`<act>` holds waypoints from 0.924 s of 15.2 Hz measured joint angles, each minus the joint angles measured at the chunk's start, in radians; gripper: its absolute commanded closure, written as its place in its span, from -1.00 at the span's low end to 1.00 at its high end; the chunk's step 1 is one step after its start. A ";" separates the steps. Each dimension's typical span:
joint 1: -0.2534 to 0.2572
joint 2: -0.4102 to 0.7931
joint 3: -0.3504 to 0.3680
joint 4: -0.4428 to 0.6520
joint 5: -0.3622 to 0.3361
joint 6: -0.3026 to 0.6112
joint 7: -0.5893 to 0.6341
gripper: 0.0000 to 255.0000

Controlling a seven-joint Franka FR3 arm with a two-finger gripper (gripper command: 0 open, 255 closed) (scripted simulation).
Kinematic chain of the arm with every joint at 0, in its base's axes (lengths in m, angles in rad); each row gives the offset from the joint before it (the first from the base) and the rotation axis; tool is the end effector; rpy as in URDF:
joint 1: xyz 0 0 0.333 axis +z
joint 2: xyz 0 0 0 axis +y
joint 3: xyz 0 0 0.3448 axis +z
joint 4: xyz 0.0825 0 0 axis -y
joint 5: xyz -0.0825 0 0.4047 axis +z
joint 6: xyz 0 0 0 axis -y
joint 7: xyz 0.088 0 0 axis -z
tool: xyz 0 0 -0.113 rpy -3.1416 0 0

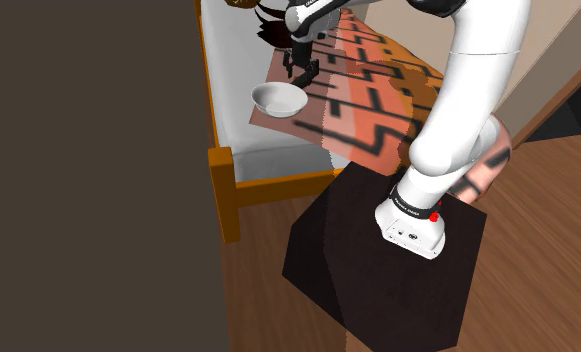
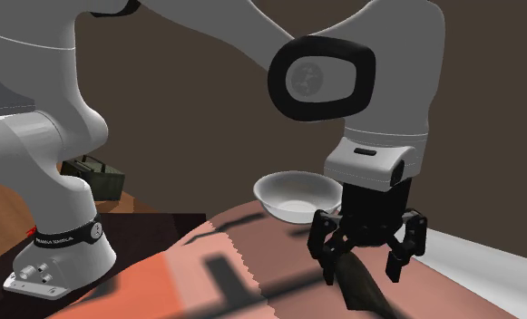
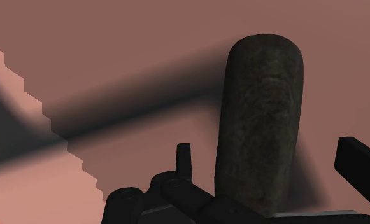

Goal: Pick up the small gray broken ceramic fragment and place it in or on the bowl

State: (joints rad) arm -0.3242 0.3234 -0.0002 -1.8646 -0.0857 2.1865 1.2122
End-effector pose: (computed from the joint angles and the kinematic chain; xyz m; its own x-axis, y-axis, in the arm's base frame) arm 0.6183 -0.2116 0.3538 0.0844 -0.9944 0.0643 -0.9962 -0.0828 0.0276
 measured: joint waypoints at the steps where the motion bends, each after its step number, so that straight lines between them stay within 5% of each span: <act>1: 0.000 0.001 0.000 -0.001 0.000 0.001 0.000 -1.00; 4: 0.000 0.001 0.000 -0.001 0.000 0.003 0.000 -1.00; 5: 0.000 0.001 0.000 -0.001 0.000 0.003 0.000 1.00; 14: 0.000 0.001 0.000 -0.001 0.000 0.002 0.000 1.00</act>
State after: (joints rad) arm -0.3243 0.3242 -0.0002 -1.8657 -0.0857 2.1890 1.2122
